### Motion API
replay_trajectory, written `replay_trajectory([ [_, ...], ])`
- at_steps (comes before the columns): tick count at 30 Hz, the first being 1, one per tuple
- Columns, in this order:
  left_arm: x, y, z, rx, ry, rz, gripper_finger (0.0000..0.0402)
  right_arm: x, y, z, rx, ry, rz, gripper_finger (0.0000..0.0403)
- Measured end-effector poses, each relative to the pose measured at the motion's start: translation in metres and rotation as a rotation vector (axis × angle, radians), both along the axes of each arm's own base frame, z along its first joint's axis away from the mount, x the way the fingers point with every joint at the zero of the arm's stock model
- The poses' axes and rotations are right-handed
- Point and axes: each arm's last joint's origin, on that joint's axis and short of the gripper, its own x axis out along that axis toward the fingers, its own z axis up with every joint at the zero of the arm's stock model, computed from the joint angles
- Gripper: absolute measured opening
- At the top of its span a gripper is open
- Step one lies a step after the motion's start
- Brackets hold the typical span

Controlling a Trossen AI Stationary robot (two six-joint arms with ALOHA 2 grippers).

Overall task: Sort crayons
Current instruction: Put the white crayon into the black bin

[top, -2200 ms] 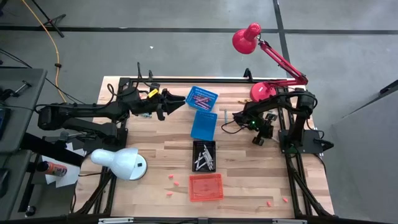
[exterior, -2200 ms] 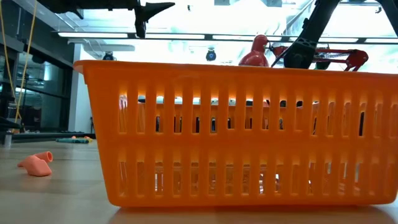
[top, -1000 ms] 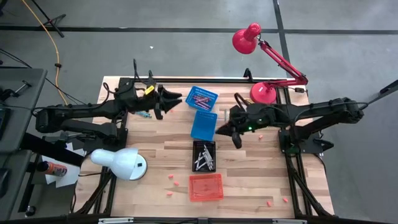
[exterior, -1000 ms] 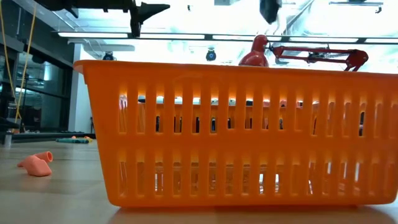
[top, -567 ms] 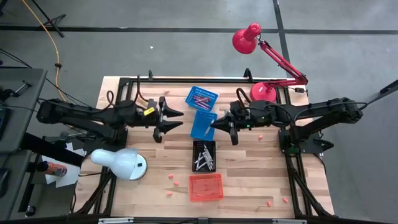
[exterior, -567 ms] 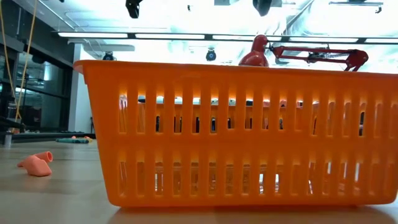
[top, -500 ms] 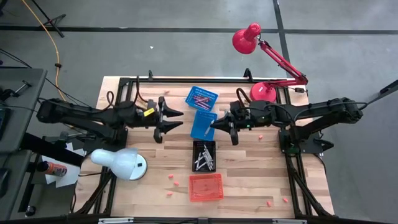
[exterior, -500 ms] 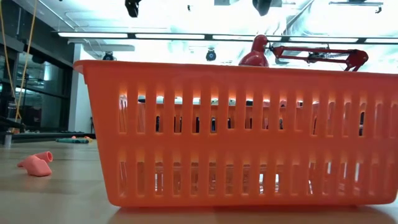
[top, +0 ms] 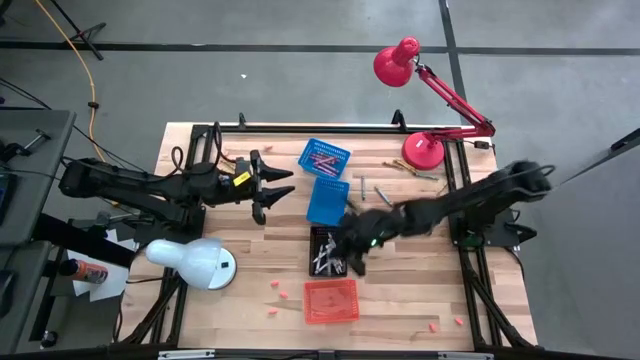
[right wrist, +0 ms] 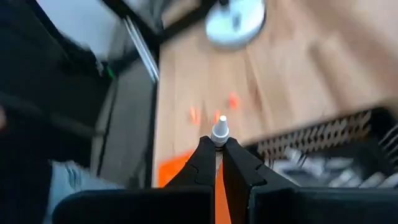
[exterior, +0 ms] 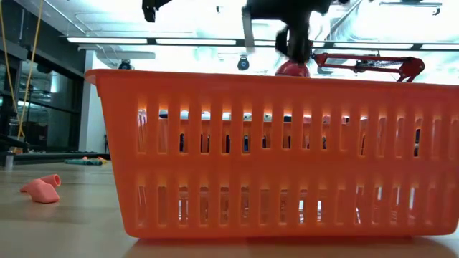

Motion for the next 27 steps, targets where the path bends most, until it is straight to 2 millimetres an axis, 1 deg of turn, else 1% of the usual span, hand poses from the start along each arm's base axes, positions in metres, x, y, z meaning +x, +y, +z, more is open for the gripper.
replay_trajectory([
  [2, 0.000, 0.000, 0.000, 0.000, 0.001, 0.000, 0.0177, 0.008, 0.010, -0.023, 0.012, 0.069, 0.004, 0.0000],
  [4, 0.000, 0.000, 0.000, 0.000, 0.001, 0.000, 0.0177, 0.014, 0.014, -0.039, 0.031, 0.115, -0.013, 0.0000],
  [6, 0.000, 0.000, 0.000, 0.000, 0.001, 0.000, 0.0177, 0.019, 0.015, -0.049, 0.042, 0.137, -0.033, 0.0000],
  [8, 0.000, 0.000, 0.000, 0.000, 0.001, 0.000, 0.0177, 0.021, 0.013, -0.055, 0.047, 0.156, -0.064, 0.0000],
  [13, 0.000, 0.000, 0.000, 0.000, 0.001, 0.000, 0.0177, 0.023, 0.002, -0.054, 0.040, 0.158, -0.140, 0.0000],
  [15, 0.000, 0.000, 0.000, 0.000, 0.001, 0.000, 0.0177, 0.023, -0.003, -0.049, 0.075, 0.150, -0.165, 0.0000],
  [18, 0.000, 0.000, 0.000, 0.000, 0.001, 0.000, 0.0177, 0.023, -0.009, -0.046, 0.142, 0.165, -0.138, 0.0000],
  [20, 0.000, 0.000, 0.000, 0.001, 0.001, 0.000, 0.0177, 0.022, -0.012, -0.047, 0.183, 0.207, -0.139, 0.0000],
  [24, 0.000, 0.000, 0.000, 0.024, 0.005, 0.003, 0.0177, 0.020, -0.016, -0.053, 0.265, 0.299, -0.232, 0.0001],
  [27, 0.000, 0.000, 0.000, 0.055, 0.009, 0.006, 0.0177, 0.021, -0.018, -0.054, 0.292, 0.314, -0.277, 0.0016],
])
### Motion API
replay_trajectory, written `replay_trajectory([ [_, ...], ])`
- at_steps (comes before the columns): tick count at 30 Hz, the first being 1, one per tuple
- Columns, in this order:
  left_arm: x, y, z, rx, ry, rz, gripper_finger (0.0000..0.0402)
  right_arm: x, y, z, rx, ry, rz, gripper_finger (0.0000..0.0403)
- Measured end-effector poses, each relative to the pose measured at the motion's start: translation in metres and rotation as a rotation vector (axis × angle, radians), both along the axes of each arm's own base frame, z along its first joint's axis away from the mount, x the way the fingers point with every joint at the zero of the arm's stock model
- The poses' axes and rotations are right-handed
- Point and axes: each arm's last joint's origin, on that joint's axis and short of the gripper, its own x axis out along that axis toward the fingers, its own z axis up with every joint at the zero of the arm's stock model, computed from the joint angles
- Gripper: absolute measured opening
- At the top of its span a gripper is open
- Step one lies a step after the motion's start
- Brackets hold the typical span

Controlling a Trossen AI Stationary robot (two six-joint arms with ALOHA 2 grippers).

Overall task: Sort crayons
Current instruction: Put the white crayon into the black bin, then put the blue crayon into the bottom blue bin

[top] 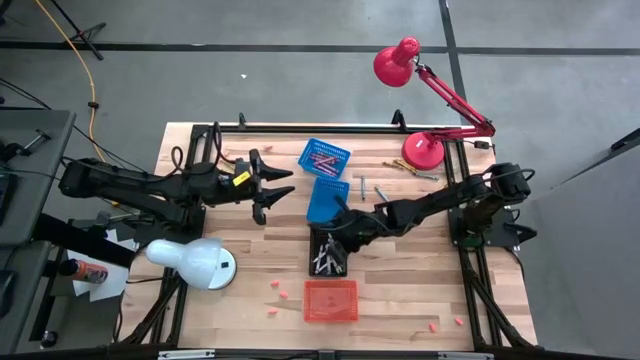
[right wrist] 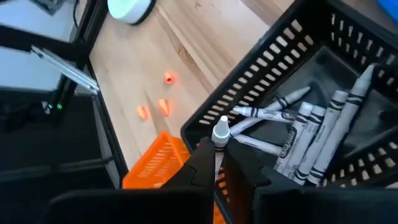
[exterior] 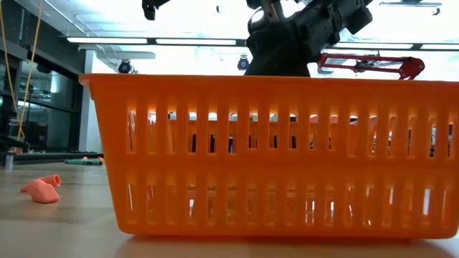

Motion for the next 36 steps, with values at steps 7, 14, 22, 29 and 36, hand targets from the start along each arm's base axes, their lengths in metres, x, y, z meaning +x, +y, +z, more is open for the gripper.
replay_trajectory([
  [7, -0.006, 0.001, 0.006, 0.035, -0.023, 0.023, 0.0177, 0.000, -0.007, 0.004, -0.004, -0.013, 0.003, 0.0139],
  [14, -0.015, 0.003, 0.012, -0.010, -0.051, 0.078, 0.0177, -0.020, -0.017, 0.039, -0.112, -0.082, 0.047, 0.0212],
  [22, -0.002, 0.011, -0.012, -0.227, 0.091, 0.068, 0.0177, -0.101, -0.028, 0.074, -0.440, 0.208, -0.176, 0.0215],
  [29, 0.015, 0.027, -0.034, -0.441, 0.168, 0.037, 0.0177, -0.124, -0.072, 0.071, -0.467, 0.450, -0.257, 0.0215],
  [36, 0.016, 0.042, -0.037, -0.449, 0.165, 0.119, 0.0177, -0.099, -0.141, 0.027, -0.460, 0.639, -0.196, 0.0215],
])
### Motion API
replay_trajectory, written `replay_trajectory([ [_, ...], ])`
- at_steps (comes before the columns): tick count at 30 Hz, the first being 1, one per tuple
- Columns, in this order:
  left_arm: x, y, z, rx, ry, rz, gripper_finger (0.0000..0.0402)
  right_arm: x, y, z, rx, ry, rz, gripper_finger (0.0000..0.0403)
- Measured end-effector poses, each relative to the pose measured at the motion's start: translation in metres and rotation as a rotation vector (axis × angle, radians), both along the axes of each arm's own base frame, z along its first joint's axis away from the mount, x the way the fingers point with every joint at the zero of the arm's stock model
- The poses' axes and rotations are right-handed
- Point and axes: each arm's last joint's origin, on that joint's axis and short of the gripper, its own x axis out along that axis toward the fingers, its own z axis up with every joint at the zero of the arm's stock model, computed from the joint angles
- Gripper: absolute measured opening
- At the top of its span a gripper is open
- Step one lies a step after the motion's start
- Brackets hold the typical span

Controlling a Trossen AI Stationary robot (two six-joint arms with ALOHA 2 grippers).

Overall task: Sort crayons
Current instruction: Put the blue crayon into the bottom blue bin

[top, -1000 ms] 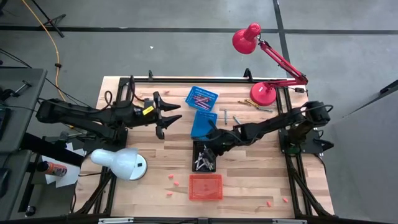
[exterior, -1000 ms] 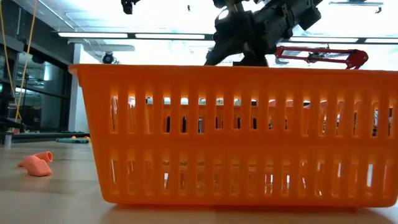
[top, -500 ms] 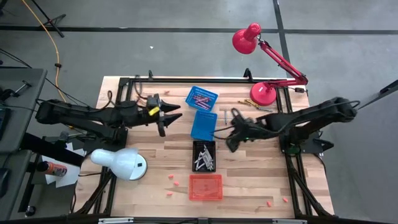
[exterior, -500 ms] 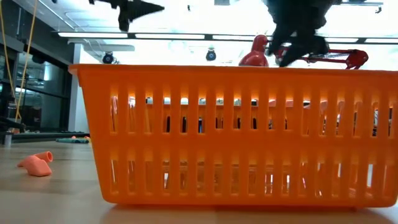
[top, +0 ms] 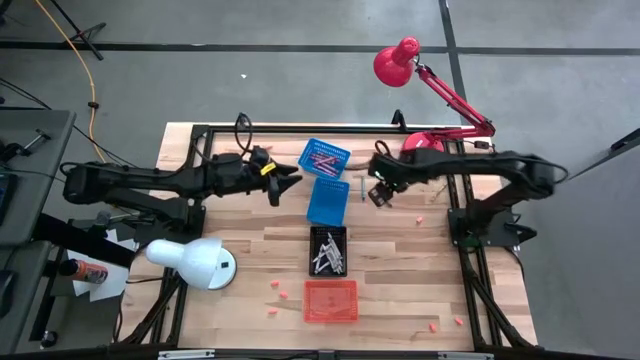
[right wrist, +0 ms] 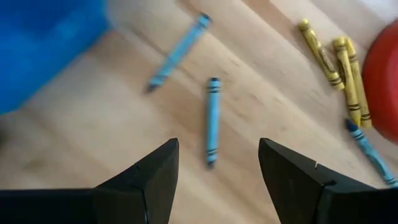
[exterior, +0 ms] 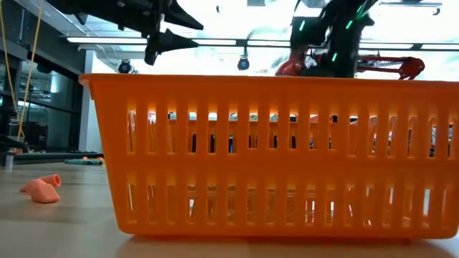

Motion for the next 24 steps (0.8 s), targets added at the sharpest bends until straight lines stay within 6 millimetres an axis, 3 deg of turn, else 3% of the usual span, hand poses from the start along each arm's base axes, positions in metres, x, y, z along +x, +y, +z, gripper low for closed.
replay_trajectory([
  [4, -0.001, 0.003, 0.000, 0.027, 0.005, 0.060, 0.0177, 0.008, -0.029, -0.035, 0.103, 0.103, 0.015, 0.0215],
  [8, -0.001, 0.004, 0.000, 0.031, 0.006, 0.066, 0.0177, 0.014, -0.041, -0.060, 0.186, 0.143, 0.042, 0.0215],
  [18, -0.002, 0.011, -0.001, 0.110, 0.045, 0.071, 0.0177, 0.023, -0.044, -0.077, 0.222, 0.127, -0.047, 0.0201],
  [24, -0.007, 0.026, -0.007, 0.078, 0.101, -0.010, 0.0177, 0.029, -0.039, -0.095, 0.243, 0.182, -0.070, 0.0159],
])
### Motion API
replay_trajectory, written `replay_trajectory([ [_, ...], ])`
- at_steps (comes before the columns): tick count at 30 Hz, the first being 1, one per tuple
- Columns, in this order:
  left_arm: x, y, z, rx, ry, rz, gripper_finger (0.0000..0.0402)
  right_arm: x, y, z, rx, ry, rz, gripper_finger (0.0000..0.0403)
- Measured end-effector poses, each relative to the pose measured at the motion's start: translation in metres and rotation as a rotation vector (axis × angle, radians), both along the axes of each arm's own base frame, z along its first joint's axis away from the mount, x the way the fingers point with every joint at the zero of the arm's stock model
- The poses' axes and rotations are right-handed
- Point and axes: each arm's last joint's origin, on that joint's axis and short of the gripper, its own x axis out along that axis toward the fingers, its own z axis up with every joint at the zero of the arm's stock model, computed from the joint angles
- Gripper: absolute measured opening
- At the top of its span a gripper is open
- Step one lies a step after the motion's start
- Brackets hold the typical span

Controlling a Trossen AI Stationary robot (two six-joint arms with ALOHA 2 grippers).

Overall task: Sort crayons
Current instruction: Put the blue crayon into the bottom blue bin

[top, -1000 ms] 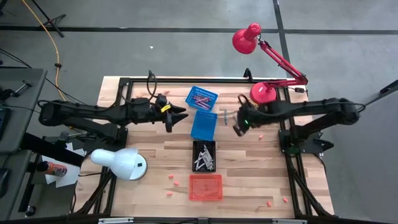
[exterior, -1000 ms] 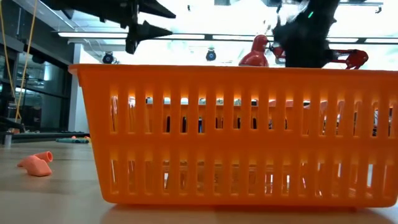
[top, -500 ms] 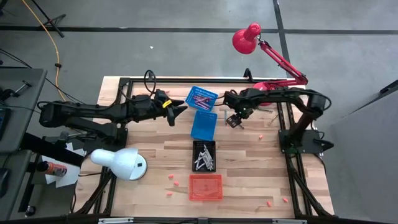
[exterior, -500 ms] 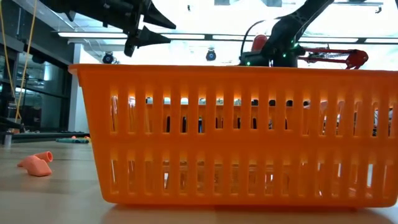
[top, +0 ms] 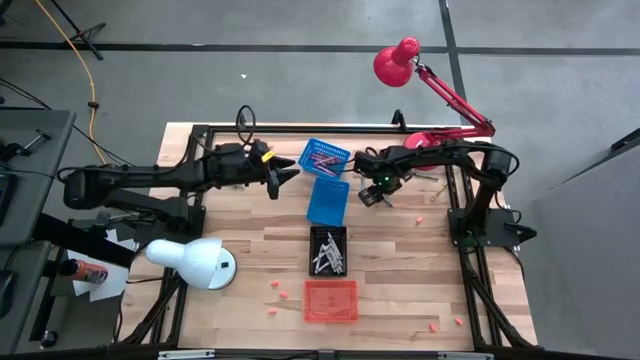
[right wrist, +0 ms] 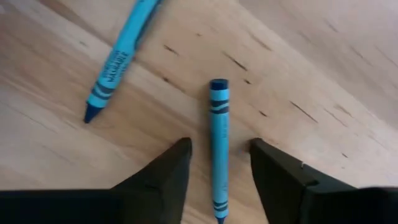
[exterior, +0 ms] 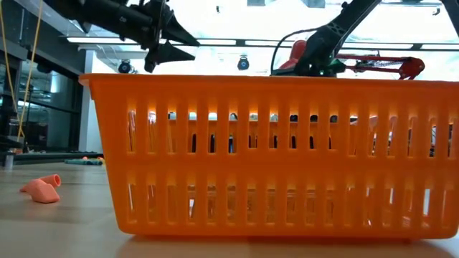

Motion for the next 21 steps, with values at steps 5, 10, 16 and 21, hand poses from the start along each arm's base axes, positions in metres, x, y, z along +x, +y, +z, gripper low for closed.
replay_trajectory([
  [5, -0.006, 0.013, -0.006, -0.057, 0.054, -0.064, 0.0177, 0.004, 0.012, -0.001, -0.027, 0.016, 0.063, 0.0055],
  [10, -0.012, 0.022, -0.007, -0.057, 0.072, -0.102, 0.0177, -0.007, 0.029, 0.022, -0.049, 0.035, 0.126, 0.0018],
  [16, -0.020, 0.027, 0.000, -0.022, 0.045, -0.087, 0.0177, -0.022, 0.053, 0.066, -0.150, -0.152, 0.168, 0.0008],
  [21, -0.023, 0.027, 0.004, -0.010, 0.030, -0.083, 0.0177, -0.045, 0.077, 0.073, -0.209, -0.494, 0.131, 0.0004],
])
